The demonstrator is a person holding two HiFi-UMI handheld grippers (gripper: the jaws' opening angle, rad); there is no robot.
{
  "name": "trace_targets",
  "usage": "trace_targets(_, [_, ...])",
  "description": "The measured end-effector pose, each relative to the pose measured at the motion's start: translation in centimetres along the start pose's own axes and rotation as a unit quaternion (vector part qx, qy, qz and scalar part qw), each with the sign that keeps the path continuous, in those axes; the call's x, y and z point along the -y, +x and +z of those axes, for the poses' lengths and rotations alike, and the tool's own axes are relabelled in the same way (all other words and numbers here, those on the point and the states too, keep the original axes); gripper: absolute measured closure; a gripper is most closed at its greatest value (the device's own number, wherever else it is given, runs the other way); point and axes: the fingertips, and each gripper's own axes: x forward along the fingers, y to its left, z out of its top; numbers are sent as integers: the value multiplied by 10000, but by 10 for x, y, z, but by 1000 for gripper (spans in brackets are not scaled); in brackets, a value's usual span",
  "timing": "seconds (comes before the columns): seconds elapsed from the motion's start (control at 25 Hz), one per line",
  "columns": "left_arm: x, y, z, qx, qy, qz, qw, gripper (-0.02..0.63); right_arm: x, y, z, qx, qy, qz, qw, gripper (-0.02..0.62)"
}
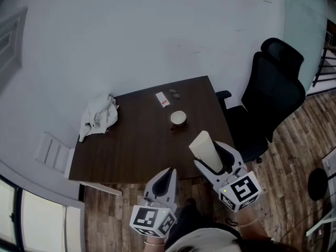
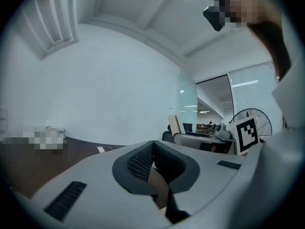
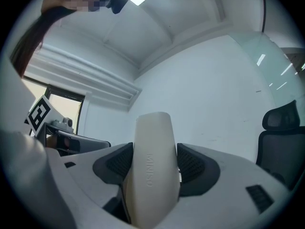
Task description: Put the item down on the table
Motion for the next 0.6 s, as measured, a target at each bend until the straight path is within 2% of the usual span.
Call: trace_targets(0.6, [-63, 54, 16, 22, -50, -216, 9998, 588, 22, 83, -21, -310, -105, -126, 9994, 302])
